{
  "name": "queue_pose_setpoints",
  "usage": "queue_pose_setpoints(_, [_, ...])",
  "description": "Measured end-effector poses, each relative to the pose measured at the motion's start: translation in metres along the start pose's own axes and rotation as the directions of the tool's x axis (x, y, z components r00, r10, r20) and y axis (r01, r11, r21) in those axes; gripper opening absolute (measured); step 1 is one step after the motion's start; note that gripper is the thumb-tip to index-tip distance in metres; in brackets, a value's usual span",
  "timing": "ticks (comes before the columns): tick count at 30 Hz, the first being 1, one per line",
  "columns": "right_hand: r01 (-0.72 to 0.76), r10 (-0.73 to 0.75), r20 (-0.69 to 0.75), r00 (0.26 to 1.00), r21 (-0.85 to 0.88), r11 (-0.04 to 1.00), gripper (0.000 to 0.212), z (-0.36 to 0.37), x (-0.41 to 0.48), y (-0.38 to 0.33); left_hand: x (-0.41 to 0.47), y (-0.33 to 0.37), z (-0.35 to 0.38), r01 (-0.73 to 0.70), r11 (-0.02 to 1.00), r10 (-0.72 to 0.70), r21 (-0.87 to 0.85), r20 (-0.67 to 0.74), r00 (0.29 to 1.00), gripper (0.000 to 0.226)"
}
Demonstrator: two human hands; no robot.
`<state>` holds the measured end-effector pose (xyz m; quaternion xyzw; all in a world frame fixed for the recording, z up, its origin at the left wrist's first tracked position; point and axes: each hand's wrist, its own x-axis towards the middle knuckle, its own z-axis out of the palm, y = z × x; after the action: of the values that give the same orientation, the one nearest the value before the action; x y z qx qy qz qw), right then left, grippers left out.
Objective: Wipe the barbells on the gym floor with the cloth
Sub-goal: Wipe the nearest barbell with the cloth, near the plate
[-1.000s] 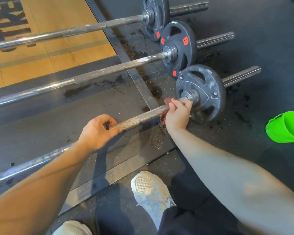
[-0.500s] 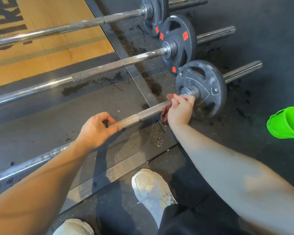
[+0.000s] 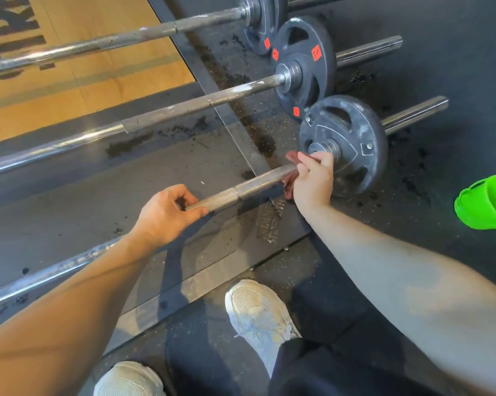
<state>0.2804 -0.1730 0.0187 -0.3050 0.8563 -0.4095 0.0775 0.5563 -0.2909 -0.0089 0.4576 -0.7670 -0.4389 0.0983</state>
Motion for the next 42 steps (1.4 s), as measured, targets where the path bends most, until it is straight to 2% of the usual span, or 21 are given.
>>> queue_pose_setpoints(1, [-0.022,0.022,0.007,1.000,0.027,0.999,0.019,0.006,-0.006,-0.006,0.000,0.001,0.000,-0.005,1.000,0.005,0.006,0.001,1.000,0.025])
queue_pose_setpoints(3, [0.013,-0.023,0.090,0.996,0.104,0.994,0.011,0.024,-0.035,-0.018,-0.001,0.004,-0.001,-0.012,0.999,0.013,0.031,-0.008,1.000,0.024])
queue_pose_setpoints(5, [0.120,-0.149,0.206,0.967,0.149,0.982,0.012,0.046,-0.075,-0.033,-0.003,0.008,-0.002,-0.029,0.996,0.032,0.081,-0.026,0.999,0.022])
queue_pose_setpoints(7, [0.213,-0.243,0.291,0.925,0.130,0.968,0.016,0.054,-0.091,-0.039,-0.007,0.007,-0.004,-0.057,0.990,0.063,0.129,-0.044,0.997,0.021])
queue_pose_setpoints(9, [0.371,-0.371,0.356,0.858,0.071,0.926,0.023,0.047,-0.081,-0.030,-0.014,0.003,-0.011,-0.083,0.983,0.091,0.163,-0.043,0.995,0.020])
queue_pose_setpoints(10, [0.404,-0.389,0.374,0.842,0.042,0.914,0.026,0.039,-0.070,-0.026,-0.017,0.000,-0.014,-0.094,0.979,0.103,0.179,-0.042,0.994,0.019])
queue_pose_setpoints(14, [0.284,-0.247,0.283,0.927,-0.099,0.954,0.029,0.016,-0.030,-0.006,-0.033,-0.014,-0.031,-0.100,0.969,0.117,0.227,-0.065,0.991,0.017])
queue_pose_setpoints(16, [0.280,-0.230,0.306,0.924,-0.131,0.951,0.026,0.023,-0.037,-0.013,-0.040,-0.020,-0.037,-0.097,0.965,0.121,0.246,-0.087,0.989,0.016])
queue_pose_setpoints(18, [0.388,-0.329,0.390,0.860,-0.083,0.918,0.024,0.045,-0.064,-0.033,-0.050,-0.027,-0.042,-0.095,0.959,0.129,0.268,-0.112,0.985,0.017])
queue_pose_setpoints(21, [0.547,-0.490,0.532,0.690,0.060,0.835,0.024,0.088,-0.116,-0.075,-0.068,-0.037,-0.053,-0.059,0.949,0.113,0.310,-0.160,0.981,0.015])
queue_pose_setpoints(25, [0.618,-0.511,0.674,0.533,0.102,0.780,0.024,0.100,-0.124,-0.103,-0.087,-0.048,-0.067,0.015,0.937,0.060,0.350,-0.203,0.977,0.016])
queue_pose_setpoints(27, [0.589,-0.476,0.697,0.536,0.095,0.803,0.020,0.085,-0.101,-0.094,-0.092,-0.053,-0.072,0.017,0.936,0.062,0.352,-0.211,0.976,0.016])
queue_pose_setpoints(30, [0.511,-0.400,0.664,0.632,0.031,0.859,0.023,0.058,-0.074,-0.075,-0.097,-0.054,-0.076,0.013,0.938,0.065,0.348,-0.212,0.975,0.014])
queue_pose_setpoints(34, [0.541,-0.393,0.612,0.686,-0.068,0.838,0.017,0.069,-0.087,-0.075,-0.099,-0.059,-0.076,0.022,0.941,0.056,0.337,-0.220,0.974,0.013])
queue_pose_setpoints(38, [0.638,-0.504,0.635,0.585,0.023,0.770,0.020,0.108,-0.137,-0.114,-0.098,-0.061,-0.075,0.012,0.947,0.061,0.320,-0.217,0.974,0.014])
queue_pose_setpoints(42, [0.673,-0.525,0.706,0.476,0.092,0.734,0.014,0.115,-0.152,-0.133,-0.094,-0.063,-0.078,0.015,0.945,0.054,0.326,-0.201,0.978,0.015])
